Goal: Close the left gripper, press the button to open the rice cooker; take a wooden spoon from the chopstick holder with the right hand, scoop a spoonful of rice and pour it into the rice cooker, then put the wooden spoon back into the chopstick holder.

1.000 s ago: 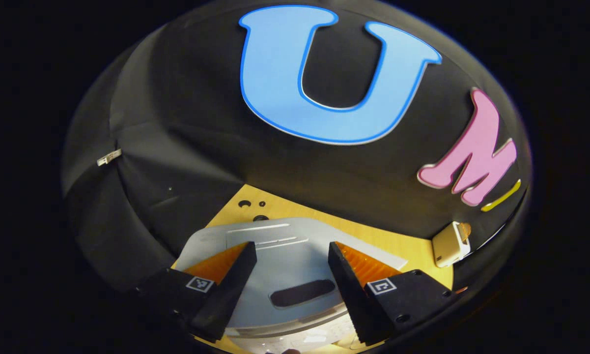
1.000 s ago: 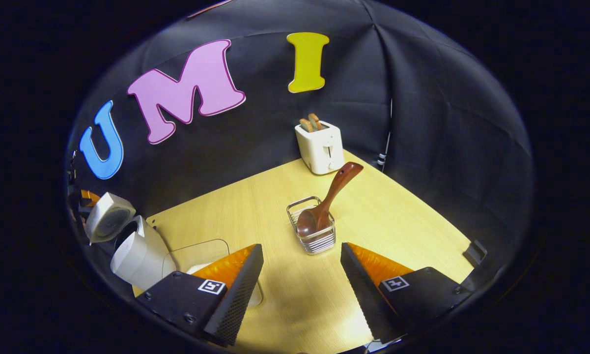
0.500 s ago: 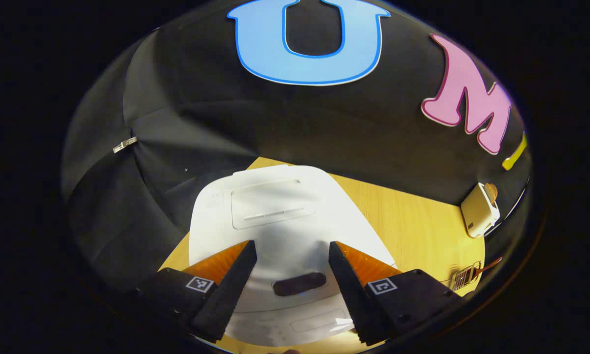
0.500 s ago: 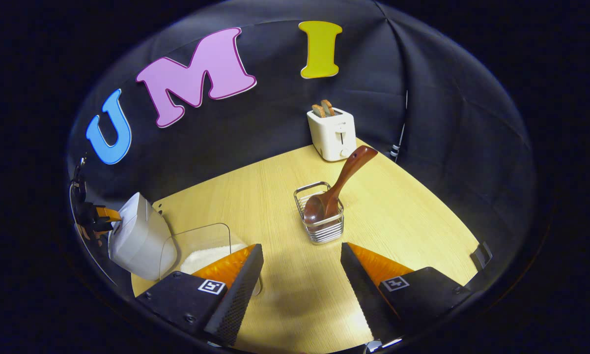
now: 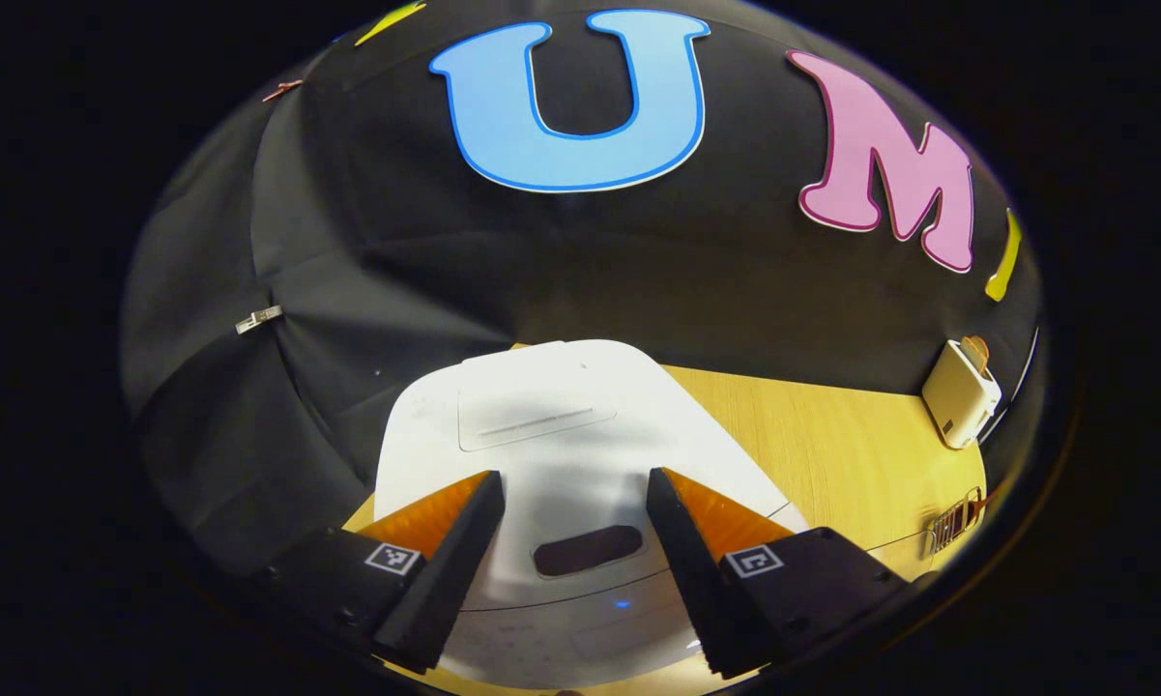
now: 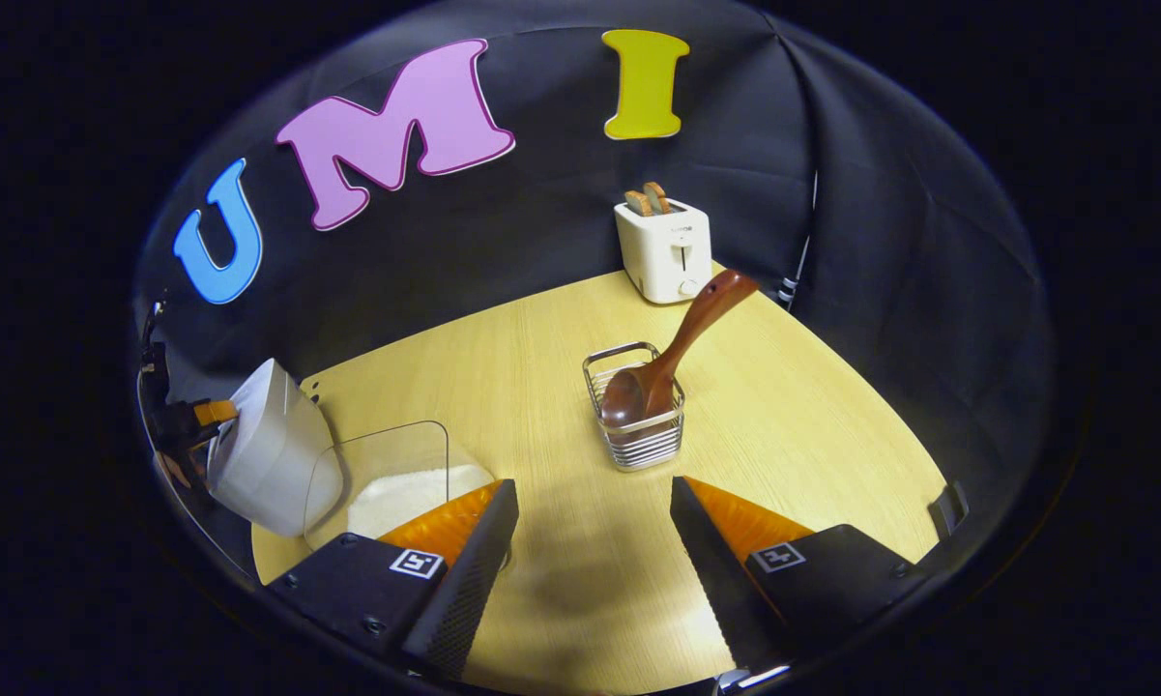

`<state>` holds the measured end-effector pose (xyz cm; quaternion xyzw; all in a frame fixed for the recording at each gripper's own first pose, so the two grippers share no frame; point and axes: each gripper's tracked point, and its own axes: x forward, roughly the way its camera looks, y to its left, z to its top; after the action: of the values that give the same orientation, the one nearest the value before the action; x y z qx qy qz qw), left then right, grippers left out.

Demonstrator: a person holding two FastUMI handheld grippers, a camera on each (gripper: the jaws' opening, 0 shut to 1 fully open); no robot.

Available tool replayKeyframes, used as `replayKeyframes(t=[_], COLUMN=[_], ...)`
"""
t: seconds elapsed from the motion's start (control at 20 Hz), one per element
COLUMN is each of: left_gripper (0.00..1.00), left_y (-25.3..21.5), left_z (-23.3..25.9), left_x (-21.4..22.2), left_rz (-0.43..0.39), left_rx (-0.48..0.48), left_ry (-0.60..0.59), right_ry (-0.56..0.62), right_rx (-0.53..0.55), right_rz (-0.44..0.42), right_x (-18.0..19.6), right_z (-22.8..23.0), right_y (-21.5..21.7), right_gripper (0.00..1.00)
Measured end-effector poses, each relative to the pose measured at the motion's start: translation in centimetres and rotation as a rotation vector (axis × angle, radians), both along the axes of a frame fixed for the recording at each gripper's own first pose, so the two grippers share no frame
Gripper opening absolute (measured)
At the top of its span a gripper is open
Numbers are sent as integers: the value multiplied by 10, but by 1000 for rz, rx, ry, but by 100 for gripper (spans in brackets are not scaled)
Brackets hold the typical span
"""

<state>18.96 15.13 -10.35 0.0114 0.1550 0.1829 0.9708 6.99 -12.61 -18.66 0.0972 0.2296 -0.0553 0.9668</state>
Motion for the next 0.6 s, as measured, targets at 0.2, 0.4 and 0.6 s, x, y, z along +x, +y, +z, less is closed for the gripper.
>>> replayKeyframes(t=[0.2,0.4,0.6], left_gripper=[99,96,96], left_y=[-2,-6,-24], left_z=[4,39,76], left_x=[-9,-34,-76], left_rz=[-19,-34,-92], left_rx=[0,20,42], left_ry=[-24,-141,-239], right_ry=[-29,-56,-108], right_rx=[-4,-16,-57], right_rz=[38,81,118], right_x=[6,4,-1], right_z=[8,19,42], right_y=[13,33,58], right_gripper=[99,99,99])
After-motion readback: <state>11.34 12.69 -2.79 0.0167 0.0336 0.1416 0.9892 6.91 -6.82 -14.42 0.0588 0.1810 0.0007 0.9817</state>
